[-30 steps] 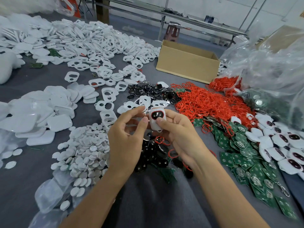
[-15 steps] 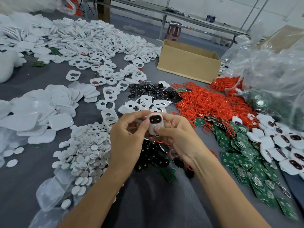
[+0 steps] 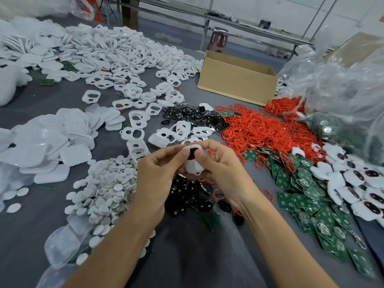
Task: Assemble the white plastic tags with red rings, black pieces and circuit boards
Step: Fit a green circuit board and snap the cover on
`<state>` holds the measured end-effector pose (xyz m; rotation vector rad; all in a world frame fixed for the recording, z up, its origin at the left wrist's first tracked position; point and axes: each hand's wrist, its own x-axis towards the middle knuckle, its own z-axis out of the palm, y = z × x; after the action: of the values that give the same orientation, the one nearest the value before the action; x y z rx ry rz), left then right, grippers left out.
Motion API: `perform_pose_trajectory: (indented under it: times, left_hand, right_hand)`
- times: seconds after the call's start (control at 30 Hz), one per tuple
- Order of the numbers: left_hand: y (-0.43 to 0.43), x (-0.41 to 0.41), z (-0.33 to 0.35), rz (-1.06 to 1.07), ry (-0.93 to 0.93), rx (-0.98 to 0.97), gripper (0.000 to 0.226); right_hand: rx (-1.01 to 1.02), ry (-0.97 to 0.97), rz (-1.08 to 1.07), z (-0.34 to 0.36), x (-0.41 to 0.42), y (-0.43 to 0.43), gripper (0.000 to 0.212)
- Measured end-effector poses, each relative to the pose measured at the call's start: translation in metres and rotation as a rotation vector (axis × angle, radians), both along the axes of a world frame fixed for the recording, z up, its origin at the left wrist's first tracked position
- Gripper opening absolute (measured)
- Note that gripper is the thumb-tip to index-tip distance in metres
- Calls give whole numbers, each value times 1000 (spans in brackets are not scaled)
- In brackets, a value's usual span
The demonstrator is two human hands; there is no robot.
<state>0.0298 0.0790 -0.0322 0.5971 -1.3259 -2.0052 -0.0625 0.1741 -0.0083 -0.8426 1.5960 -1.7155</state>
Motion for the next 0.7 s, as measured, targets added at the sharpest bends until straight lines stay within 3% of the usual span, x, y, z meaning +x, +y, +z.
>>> perform_pose_trajectory:
  times: [0.13, 0.33, 0.43, 0.57, 0.7]
  left_hand:
    - [1, 1, 2, -11, -11, 4, 27]
    - [4, 4, 6, 0, 61, 21, 48]
    - [3, 7, 7, -31, 117, 4, 39]
    - [10, 6, 7, -38, 135, -169, 18]
    - [26, 1, 8, -137, 54, -278, 22]
  right_hand:
    - [-60, 64, -16, -2, -3, 3, 11]
    - [-123, -27, 93, 2, -12, 8, 11]
    - [-122, -50, 98, 8, -10, 11, 13]
    - [-94, -93, 24, 17, -1, 28, 21]
    - [39, 125, -151, 28, 10, 67, 17]
